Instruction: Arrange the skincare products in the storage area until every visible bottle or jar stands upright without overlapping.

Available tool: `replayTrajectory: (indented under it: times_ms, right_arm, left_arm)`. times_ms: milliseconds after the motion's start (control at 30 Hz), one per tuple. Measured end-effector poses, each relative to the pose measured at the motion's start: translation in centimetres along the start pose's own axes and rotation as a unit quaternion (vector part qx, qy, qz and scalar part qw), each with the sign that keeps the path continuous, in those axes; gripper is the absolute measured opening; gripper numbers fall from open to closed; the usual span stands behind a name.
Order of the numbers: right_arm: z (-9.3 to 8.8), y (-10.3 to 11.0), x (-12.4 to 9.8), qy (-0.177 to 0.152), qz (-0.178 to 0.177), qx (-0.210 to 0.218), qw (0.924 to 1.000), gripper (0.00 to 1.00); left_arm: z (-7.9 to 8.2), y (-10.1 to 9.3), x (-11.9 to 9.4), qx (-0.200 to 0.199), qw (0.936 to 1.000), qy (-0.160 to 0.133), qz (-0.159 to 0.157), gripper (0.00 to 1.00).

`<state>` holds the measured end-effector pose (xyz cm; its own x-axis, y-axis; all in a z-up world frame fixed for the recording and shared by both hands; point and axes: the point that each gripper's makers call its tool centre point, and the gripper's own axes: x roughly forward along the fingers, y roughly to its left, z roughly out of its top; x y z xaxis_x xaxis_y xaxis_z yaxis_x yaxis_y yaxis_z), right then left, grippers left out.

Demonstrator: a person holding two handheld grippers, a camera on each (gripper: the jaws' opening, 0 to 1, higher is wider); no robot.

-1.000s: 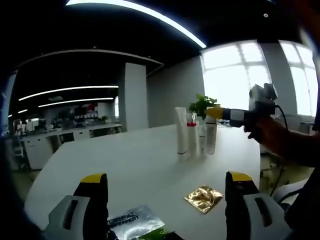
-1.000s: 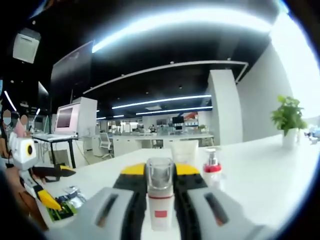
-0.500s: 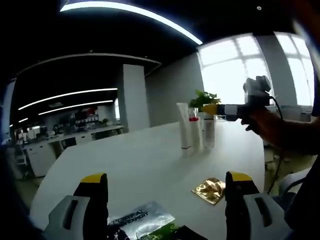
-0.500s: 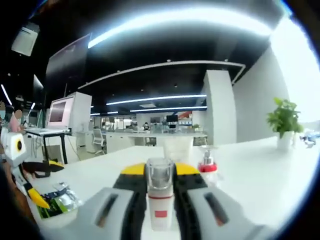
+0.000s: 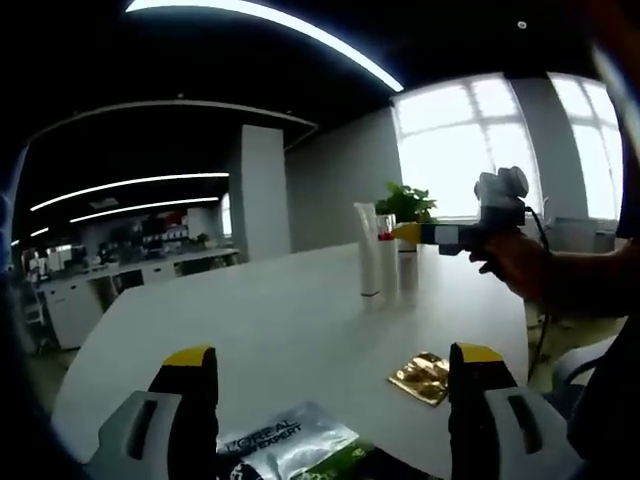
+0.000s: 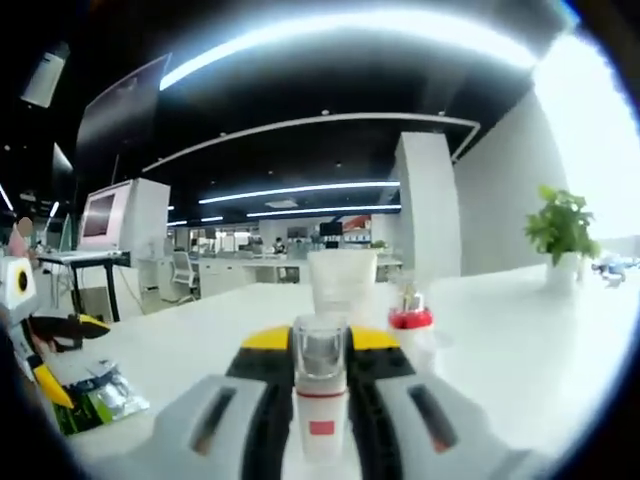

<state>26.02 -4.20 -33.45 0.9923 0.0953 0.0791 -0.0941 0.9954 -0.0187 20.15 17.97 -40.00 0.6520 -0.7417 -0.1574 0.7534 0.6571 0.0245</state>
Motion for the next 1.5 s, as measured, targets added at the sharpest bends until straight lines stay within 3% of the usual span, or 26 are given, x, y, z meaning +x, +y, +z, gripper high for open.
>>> replayTrajectory:
  times_ms: [167, 667, 1500]
  right_arm:
    - [-0.3, -0.4, 0.3, -0.001, -0.008, 0.006, 0.9999, 0.18]
    - [-1.5, -1.3, 1.7, 0.008, -0.026, 0.005, 0.9996, 0.18]
    - [-2.8, -2.4, 2.5, 0.016, -0.042, 0.006, 0.999, 0.18]
  left_arm:
    - [-0.1, 0.3, 0.1, 0.014, 0.9999, 0.003, -0.002, 0.97]
    - [-0.5, 1.5, 0.1, 0.005, 1.0, 0.008, -0.001, 0.97]
    - [-1.2, 1.6, 0.7, 0.002, 0.9998, 0.019, -0.012, 0.94]
